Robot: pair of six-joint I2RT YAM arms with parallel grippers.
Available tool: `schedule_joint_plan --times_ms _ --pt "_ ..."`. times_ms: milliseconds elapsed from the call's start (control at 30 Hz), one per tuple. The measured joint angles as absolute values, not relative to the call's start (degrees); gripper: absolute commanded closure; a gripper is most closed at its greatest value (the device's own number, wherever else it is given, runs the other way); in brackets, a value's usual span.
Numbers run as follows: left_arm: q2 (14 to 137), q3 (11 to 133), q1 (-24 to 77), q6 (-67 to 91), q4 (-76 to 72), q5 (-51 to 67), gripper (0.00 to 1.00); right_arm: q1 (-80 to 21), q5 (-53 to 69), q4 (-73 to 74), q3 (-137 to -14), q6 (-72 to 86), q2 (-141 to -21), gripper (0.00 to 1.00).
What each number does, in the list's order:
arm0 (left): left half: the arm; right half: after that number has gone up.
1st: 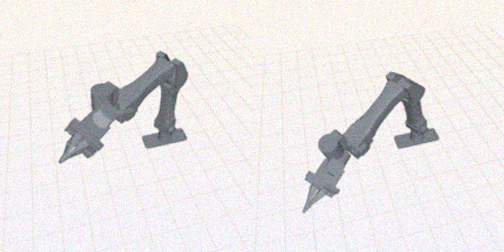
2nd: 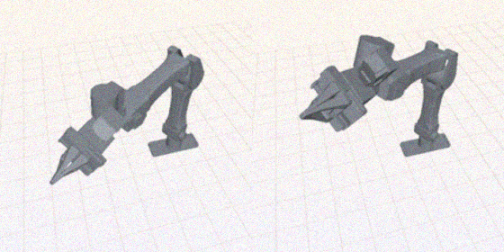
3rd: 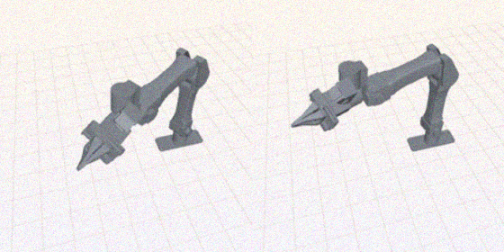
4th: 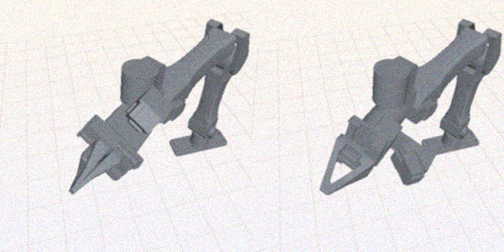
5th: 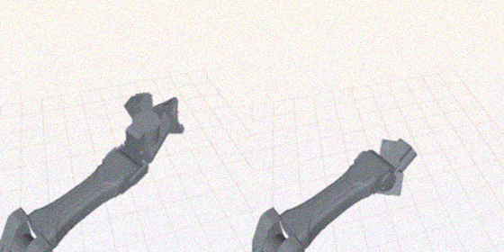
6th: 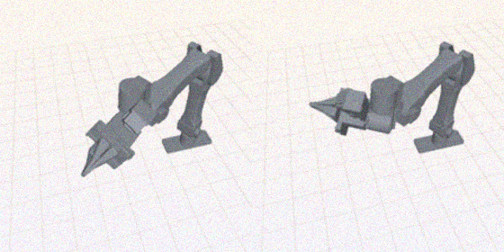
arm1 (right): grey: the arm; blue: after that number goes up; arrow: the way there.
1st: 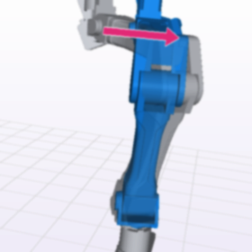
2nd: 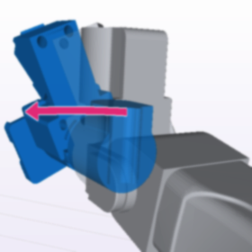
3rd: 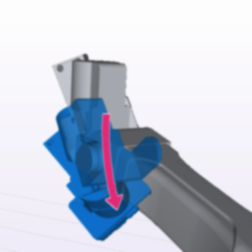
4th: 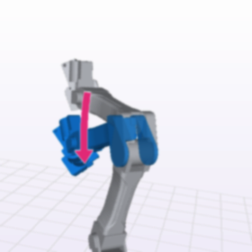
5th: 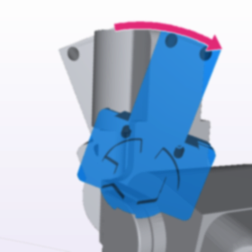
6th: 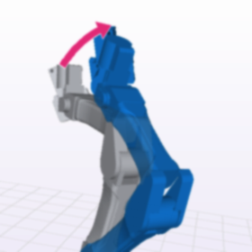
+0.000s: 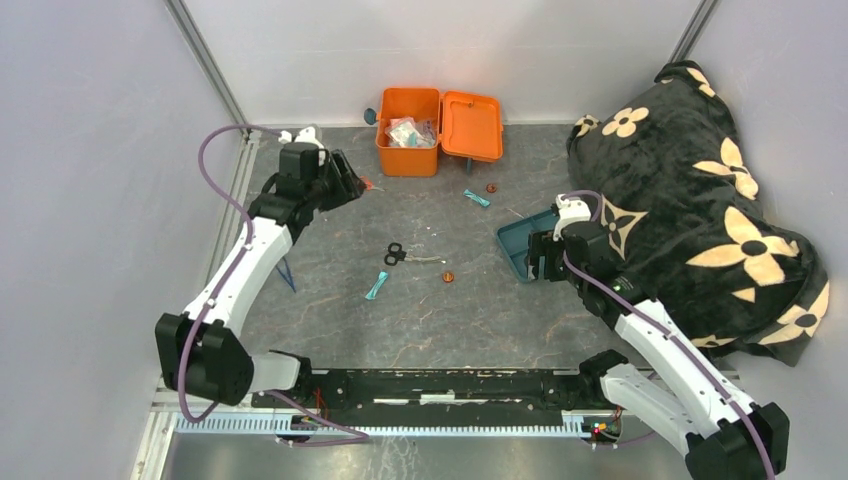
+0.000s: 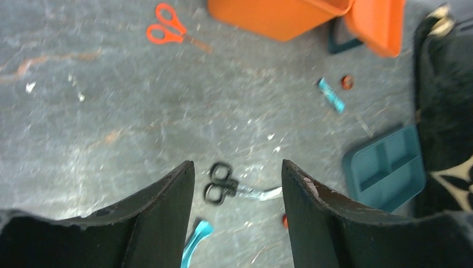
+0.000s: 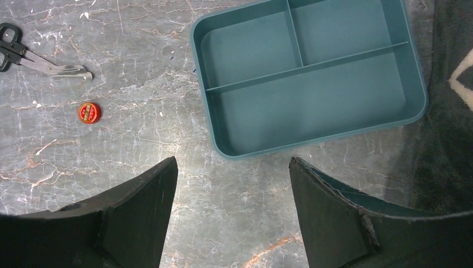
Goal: Organize the medicine kit
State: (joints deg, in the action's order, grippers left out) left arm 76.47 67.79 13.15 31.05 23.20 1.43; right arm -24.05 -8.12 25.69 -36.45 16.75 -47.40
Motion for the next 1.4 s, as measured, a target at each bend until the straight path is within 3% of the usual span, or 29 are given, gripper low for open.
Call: schedule_joint_plan --times_ms 333,767,1000,1400 --pt "67.8 54.8 13.1 28.7 27.1 1.4 0.3 -24.1 -4.1 25.6 -38.5 16.6 -52.5 0.21" --pt "67.7 53.9 13.1 23.7 27.7 -1.1 0.29 -35.2 -5.4 25.6 -47.0 16.2 -67.8 0.18" --pt "66.8 52.6 13.1 23.1 27.6 -3.5 0.29 -34.6 -10.0 25.4 -53.0 13.0 -76.8 0.16" --pt "66.8 52.5 13.1 23.0 27.6 -4.7 0.29 -29.4 -5.2 24.5 -61.1 6.0 -94.8 0.16"
